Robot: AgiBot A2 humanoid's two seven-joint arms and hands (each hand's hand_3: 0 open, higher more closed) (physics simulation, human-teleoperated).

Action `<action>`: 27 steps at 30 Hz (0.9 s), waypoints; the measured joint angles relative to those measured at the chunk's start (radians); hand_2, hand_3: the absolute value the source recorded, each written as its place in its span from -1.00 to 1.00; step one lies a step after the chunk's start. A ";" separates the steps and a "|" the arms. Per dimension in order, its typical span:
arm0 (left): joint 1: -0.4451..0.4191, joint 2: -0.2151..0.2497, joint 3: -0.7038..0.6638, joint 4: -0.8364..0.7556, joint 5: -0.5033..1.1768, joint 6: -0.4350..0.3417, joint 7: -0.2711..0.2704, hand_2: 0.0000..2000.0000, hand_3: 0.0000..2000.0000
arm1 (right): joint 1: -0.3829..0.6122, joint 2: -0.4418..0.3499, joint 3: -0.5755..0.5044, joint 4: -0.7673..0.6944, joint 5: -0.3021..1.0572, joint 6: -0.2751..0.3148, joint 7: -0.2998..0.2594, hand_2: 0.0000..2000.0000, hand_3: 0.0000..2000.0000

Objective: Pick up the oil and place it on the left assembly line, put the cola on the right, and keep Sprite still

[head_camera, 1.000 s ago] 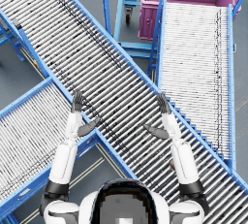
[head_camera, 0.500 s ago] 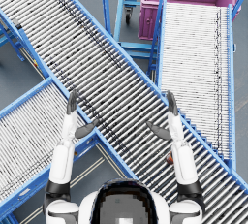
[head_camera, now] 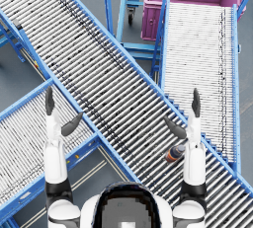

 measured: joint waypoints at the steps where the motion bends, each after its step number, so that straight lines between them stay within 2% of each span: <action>1: 0.003 0.000 -0.011 0.003 0.000 0.000 0.000 -1.00 -1.00 | 0.000 -0.001 -0.011 -0.002 0.000 0.000 0.000 -1.00 -1.00; 11: 0.013 0.006 -0.090 0.031 0.000 0.000 0.000 -1.00 -1.00 | -0.002 -0.011 -0.079 -0.021 0.001 0.000 0.000 -1.00 -1.00; 27: 0.007 0.016 -0.086 0.019 0.000 0.000 0.000 -1.00 -1.00 | -0.009 -0.024 -0.099 -0.035 0.000 0.000 0.000 -1.00 -1.00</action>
